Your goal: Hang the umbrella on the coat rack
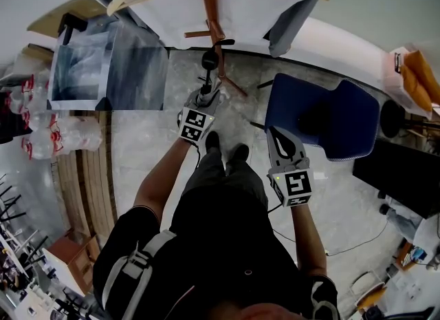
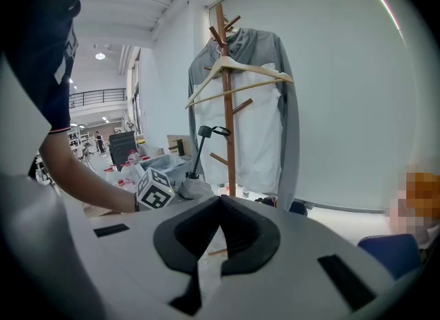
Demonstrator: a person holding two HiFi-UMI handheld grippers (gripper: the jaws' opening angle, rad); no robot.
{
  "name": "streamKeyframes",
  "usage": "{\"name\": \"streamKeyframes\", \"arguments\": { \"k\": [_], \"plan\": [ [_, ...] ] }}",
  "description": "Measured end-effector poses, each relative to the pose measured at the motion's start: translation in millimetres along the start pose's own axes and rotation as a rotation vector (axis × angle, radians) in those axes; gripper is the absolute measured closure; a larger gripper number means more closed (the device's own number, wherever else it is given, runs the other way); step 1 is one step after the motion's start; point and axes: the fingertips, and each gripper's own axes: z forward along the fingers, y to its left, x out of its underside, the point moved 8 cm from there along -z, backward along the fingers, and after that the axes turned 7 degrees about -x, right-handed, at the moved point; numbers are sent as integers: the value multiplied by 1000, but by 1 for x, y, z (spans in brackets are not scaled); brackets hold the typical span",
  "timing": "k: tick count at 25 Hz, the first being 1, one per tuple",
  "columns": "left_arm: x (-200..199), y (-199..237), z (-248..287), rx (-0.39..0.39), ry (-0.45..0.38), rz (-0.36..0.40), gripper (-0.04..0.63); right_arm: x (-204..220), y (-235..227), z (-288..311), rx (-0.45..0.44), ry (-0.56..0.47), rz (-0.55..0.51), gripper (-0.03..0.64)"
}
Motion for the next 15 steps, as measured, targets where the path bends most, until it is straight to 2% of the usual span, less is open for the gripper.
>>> {"name": "streamKeyframes", "arguments": {
  "k": [3,8,11,15],
  "plan": [
    [3,6,2,0,14,-34,540,0,0,1,-5,-2,-1,615],
    [-3,11,1,14,13,-31,540,0,2,3,-9,0,-4,615],
    [-7,11,0,34,58,-43,540,0,2,4,-12,2,-3,615],
    [-5,7,-1,47,88,-24,540,0,4,5,-20,3,-4,615]
  ]
}}
